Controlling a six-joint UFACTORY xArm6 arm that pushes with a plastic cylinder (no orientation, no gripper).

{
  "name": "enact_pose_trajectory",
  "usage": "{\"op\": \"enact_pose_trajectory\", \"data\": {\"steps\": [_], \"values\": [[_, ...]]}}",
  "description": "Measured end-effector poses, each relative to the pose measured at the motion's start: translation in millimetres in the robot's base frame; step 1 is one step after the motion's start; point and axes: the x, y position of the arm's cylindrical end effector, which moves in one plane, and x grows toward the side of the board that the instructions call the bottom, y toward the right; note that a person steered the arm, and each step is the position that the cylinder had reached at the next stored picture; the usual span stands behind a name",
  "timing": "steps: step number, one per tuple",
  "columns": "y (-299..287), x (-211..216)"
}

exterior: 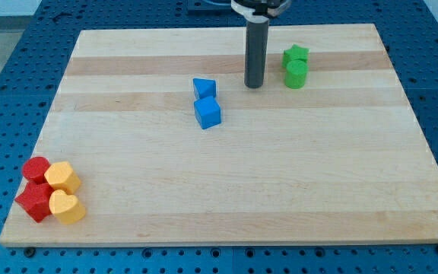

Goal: Push green circle and green star to the top right

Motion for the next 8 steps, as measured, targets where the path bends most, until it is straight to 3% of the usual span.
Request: {"op": "enact_pose_trajectory", "data": {"steps": [2, 4, 5, 8], "values": [[73, 1], [84, -55], [88, -64], [85, -31]]}}
